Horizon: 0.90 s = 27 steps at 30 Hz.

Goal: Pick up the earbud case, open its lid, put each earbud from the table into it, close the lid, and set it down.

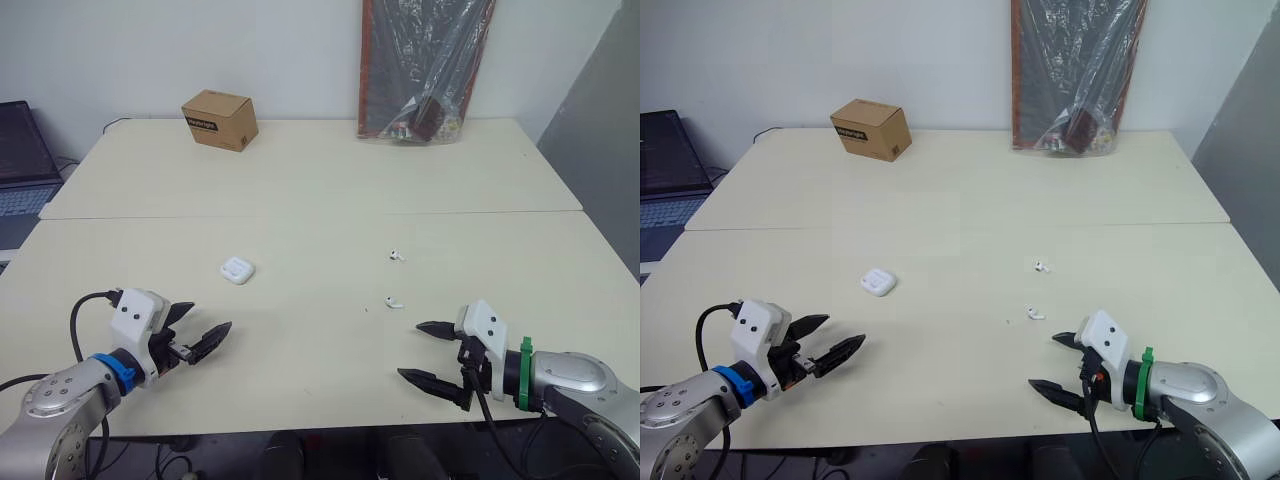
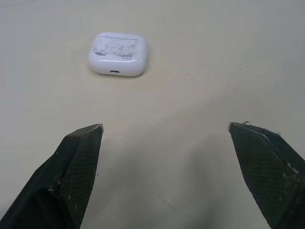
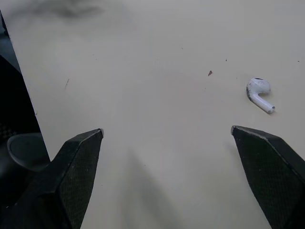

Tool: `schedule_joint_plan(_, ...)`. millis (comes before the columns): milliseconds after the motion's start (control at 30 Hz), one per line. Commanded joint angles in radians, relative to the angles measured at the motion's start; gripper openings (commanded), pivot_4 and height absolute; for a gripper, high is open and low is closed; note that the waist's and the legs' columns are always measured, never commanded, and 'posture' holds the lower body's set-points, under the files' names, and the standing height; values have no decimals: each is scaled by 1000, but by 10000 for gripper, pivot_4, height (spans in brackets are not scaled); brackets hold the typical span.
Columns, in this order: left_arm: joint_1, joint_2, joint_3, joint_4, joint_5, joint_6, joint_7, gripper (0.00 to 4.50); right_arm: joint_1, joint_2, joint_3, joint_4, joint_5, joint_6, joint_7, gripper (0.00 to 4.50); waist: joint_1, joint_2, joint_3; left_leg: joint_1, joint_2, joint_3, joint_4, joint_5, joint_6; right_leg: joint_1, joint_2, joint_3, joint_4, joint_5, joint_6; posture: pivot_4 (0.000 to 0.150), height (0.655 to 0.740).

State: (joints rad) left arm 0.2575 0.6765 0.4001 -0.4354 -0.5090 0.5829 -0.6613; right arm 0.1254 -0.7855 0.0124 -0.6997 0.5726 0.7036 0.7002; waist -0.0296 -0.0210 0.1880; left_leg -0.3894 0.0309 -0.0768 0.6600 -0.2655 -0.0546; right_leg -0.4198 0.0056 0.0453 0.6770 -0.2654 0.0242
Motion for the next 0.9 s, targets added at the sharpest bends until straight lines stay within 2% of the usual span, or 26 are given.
schedule_joint_plan(33, -6, 4, 37, -39, -19, 7, 12, 44457, -10, 0, -5, -14, 3, -21, 16, 45000, 0, 0, 0, 0, 0, 0, 0, 0, 0, 0, 0, 0, 0, 0, 0, 1500, 7400)
schedule_joint_plan(567, -65, 29, 33, -41, -44, 67, 26, 44457, 11, -4, -19, -32, 4, -42, 36, 45000, 0, 0, 0, 0, 0, 0, 0, 0, 0, 0, 0, 0, 1, 1, 1, 1500, 7400)
schedule_joint_plan(700, -163, 96, -15, 18, -40, 152, 19, 44457, -97, -20, -39, -35, 33, -29, 58, 45000, 0, 0, 0, 1, 0, 0, 1, 0, 0, 0, 0, 0, 2, 1, 1, 1500, 7400)
schedule_joint_plan(900, -332, 147, -103, 159, -12, 166, -26, 44457, -248, -48, -38, -30, 55, -9, 90, 45000, -1, 0, 0, 4, 0, 0, 0, 0, 0, 2, 1, 0, 2, 1, 1, 1500, 7400)
